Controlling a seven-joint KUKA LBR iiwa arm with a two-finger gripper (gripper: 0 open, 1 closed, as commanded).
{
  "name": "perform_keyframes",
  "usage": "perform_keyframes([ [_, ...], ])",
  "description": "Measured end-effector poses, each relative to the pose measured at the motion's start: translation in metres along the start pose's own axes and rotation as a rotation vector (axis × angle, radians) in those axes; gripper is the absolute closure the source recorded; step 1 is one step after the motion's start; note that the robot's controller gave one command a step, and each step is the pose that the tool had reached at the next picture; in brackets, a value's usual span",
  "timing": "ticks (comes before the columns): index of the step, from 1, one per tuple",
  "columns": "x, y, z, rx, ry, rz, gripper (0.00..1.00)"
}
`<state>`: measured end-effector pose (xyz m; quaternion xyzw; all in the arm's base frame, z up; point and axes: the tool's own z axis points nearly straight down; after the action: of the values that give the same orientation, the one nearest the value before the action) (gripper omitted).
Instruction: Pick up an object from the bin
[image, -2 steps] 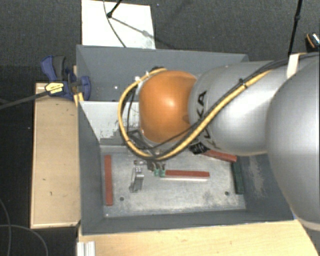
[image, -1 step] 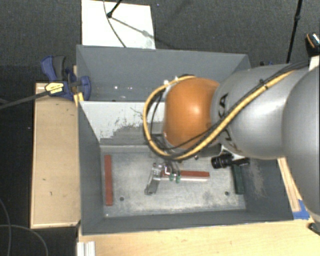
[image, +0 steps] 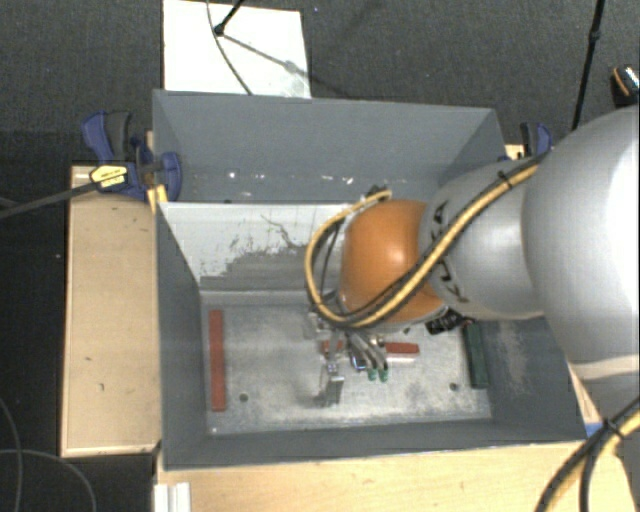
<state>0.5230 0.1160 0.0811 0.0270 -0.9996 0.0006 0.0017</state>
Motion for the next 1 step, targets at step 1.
perform_keyframes([
  [1, -0.0351, -0.0215, -0.0276, -0.001, -0.01, -0.226, 0.0],
])
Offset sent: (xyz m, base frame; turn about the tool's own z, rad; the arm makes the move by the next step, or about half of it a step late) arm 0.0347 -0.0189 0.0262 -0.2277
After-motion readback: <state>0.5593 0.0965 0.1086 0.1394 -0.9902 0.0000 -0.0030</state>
